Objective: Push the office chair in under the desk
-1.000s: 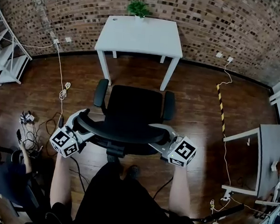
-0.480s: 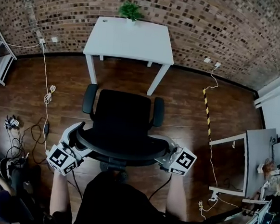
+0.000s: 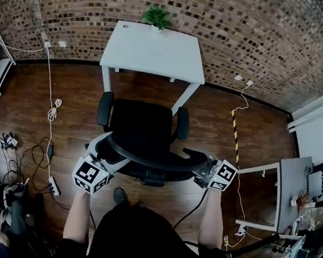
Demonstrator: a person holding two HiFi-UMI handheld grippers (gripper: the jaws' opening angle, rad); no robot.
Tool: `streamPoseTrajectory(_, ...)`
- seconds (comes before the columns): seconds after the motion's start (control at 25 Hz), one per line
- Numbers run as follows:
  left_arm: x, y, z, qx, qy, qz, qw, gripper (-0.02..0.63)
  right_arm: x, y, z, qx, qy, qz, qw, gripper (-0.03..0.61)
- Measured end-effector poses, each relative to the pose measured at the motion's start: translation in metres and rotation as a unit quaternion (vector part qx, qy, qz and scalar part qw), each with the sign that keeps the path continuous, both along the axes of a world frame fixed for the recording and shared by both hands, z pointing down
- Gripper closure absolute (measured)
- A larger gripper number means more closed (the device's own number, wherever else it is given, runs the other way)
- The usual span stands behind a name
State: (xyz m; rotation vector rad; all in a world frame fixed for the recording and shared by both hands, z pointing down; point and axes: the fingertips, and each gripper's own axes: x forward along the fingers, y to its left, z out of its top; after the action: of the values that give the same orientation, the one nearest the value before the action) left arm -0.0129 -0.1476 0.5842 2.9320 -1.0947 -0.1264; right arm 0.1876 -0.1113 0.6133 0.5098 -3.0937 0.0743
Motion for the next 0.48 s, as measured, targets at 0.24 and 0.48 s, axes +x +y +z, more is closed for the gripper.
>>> streamPoseTrajectory(0.24, 0.013, -0.037, 0.001, -0.005, -0.016, -0.001, 0.9999, 0.106, 0.016, -0.045, 0.006, -0.036, -0.019, 0.000, 0.999, 0.385)
streamPoseTrajectory(0.48, 0.030, -0.069, 0.002, -0.004, -0.018, 0.004, 0.9998, 0.103, 0.029, -0.076, 0.001, -0.027, -0.020, 0.019, 0.999, 0.380)
